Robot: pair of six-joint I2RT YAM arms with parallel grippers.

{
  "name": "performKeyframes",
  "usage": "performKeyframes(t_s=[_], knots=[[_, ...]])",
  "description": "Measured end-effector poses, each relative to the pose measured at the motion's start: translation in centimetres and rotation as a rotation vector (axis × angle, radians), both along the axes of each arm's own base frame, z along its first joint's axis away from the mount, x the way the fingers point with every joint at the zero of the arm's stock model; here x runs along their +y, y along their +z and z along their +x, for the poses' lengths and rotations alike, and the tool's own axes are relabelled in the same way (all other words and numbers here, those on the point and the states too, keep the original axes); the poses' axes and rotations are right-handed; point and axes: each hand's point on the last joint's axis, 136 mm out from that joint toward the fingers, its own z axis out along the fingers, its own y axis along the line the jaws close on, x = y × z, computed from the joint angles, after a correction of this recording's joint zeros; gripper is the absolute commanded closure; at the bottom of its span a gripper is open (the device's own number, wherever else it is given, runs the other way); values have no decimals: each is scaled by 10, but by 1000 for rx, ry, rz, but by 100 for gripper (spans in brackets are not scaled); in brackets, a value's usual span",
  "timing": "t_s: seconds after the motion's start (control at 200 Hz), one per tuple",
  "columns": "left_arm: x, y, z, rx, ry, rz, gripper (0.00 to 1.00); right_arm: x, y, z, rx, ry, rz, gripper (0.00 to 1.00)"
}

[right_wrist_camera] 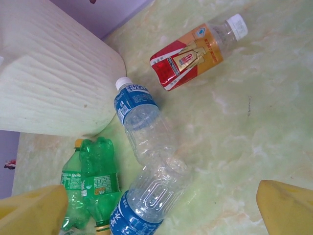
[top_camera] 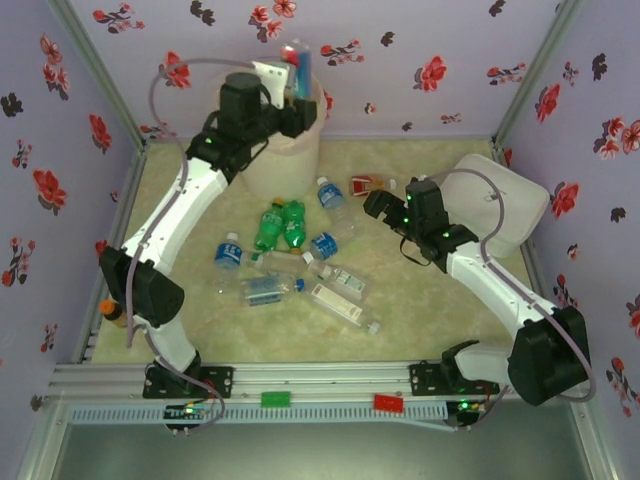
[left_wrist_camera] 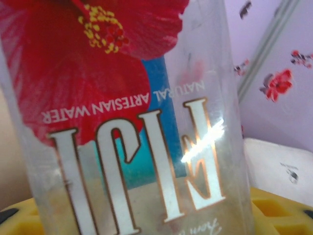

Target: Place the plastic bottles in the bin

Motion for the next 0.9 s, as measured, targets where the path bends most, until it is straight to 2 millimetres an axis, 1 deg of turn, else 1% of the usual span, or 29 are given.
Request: performKeyframes(t_s=[0.05,0.09,0.17,0.235,0.3,0.365,0.435,0.49,0.515,0.57,0.59,0.66,0.745,0.835,0.9], knots=[[10,10,10,-19,23,0,44,1,-2,0,0,1,11,0],[17,14,18,-27,40,1,44,2,-5,-1,4,5,14,0],[29,13,35,-25,73,6,44,1,-13,-5,19,4,15,0],[39,6,51,-10,99,14,43,-1,-23,-10,39,4,7,0],[47,-5,68,11,126,24,40,-4,-30,-17,56,4,-1,0],[54,-22,84,47,150,37,36,-7,-33,-24,71,5,-9,0],[60,-43,98,91,168,50,31,-9,-32,-28,74,9,-17,0],[63,-60,106,131,181,62,24,-11,-31,-31,74,14,-25,0],[64,-67,109,145,186,71,17,-11,-31,-32,77,16,-27,0],[65,-79,112,177,192,78,4,-12,-32,-33,79,19,-33,0],[66,-83,113,186,194,83,0,-12,-32,-34,81,20,-36,0],[65,-92,114,215,196,89,0,-13,-34,-36,90,25,-46,0],[66,-94,112,228,196,95,0,-13,-37,-37,96,32,-59,0],[66,-88,110,221,196,92,0,-14,-43,-36,116,35,-78,0],[68,-81,106,211,196,88,0,-13,-49,-33,135,37,-92,0]])
